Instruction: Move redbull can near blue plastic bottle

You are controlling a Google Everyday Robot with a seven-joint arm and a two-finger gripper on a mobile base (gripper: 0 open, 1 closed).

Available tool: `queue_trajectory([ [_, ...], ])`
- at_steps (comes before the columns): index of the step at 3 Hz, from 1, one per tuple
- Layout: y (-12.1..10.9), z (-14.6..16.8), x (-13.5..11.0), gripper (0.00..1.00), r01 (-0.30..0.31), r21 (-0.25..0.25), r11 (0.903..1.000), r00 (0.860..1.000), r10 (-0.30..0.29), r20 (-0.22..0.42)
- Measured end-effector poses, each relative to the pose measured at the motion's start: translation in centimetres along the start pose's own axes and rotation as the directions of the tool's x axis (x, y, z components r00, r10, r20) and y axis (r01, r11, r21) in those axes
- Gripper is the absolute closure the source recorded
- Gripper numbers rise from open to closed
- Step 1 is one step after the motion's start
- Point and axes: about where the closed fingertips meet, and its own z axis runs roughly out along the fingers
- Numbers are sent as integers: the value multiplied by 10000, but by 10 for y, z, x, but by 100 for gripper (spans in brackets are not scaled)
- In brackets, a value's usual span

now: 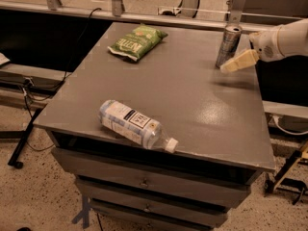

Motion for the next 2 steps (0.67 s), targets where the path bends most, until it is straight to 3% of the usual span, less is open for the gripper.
queue_trajectory([
  [1,-8,17,-18,0,-476,-111,9988,9930,486,1073],
  [2,-8,27,-32,17,-933,-318,9951,9794,975,1768],
])
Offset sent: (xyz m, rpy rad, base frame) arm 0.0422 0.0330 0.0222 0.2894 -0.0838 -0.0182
